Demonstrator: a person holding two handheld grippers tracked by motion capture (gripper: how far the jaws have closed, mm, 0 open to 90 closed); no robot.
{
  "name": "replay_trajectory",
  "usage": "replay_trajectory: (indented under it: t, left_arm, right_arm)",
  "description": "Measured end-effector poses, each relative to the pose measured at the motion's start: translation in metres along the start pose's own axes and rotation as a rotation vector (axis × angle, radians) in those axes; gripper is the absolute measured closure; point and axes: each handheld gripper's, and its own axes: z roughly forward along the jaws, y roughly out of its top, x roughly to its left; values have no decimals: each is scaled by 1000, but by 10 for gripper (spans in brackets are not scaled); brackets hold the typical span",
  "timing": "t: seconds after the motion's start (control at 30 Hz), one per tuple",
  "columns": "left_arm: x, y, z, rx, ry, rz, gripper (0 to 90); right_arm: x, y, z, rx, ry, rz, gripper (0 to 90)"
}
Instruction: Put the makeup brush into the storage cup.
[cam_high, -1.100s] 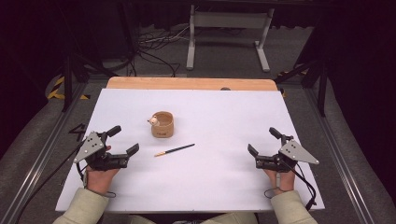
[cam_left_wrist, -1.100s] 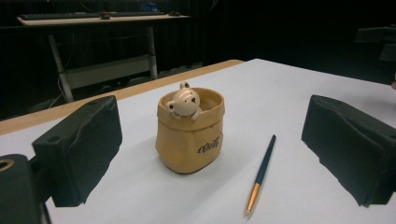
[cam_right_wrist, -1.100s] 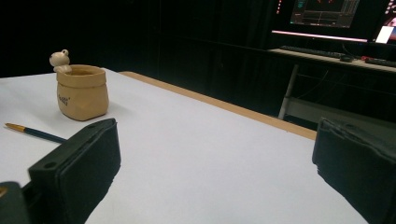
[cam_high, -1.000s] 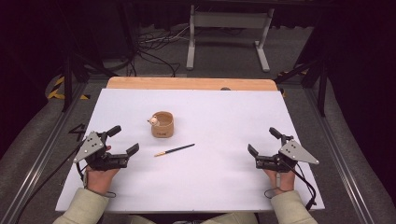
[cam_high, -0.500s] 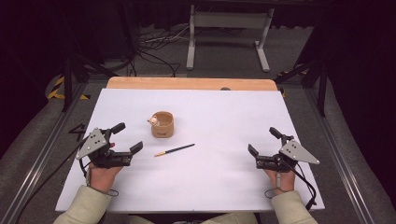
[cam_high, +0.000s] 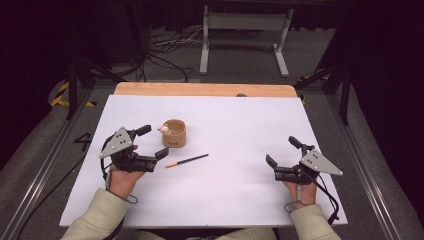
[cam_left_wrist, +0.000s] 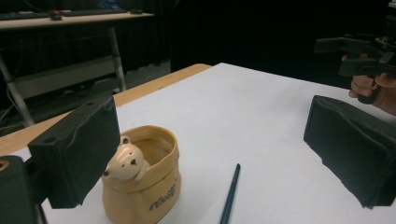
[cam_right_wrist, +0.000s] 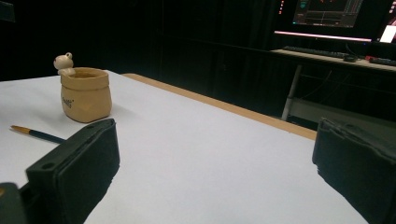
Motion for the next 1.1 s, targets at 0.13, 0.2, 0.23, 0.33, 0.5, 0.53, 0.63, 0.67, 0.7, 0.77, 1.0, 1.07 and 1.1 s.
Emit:
replay_trajectory:
  t: [0.13,0.2,0.23,0.33,0.5,0.53,0.63,0.67,0.7,0.77,1.0,1.07,1.1]
  left_arm:
    - [-2,8,12,60,-36,27,56]
    - [-2,12,17,95,-49,30,58]
    - [-2,13,19,113,-55,37,59]
    - [0,20,24,163,-76,54,59]
    - [-2,34,38,287,-138,92,64]
    - [-3,36,40,307,-143,96,68]
    - [-3,42,46,354,-164,99,81]
    - [-3,44,48,367,-170,103,83]
    - [-3,46,49,388,-176,110,87]
    - [-4,48,53,427,-184,123,92]
    - [-7,54,66,577,-203,168,101]
    - [-7,56,69,607,-200,173,102]
    - [-7,56,69,607,-200,173,102]
  right_arm:
    - [1,-1,1,10,7,2,6]
    - [1,-1,1,20,8,-4,6]
    - [1,-1,1,22,12,-9,6]
    - [2,-1,-1,30,16,-12,13]
    - [2,2,-9,32,13,-24,38]
    - [2,2,-9,32,14,-25,38]
    - [1,2,-10,41,18,-20,38]
    - [1,2,-10,44,18,-19,38]
    - [1,2,-10,44,18,-20,38]
    - [1,2,-10,44,18,-19,38]
    - [1,1,-8,46,25,-13,35]
    - [1,0,-8,49,27,-15,32]
    - [1,0,-7,49,27,-16,31]
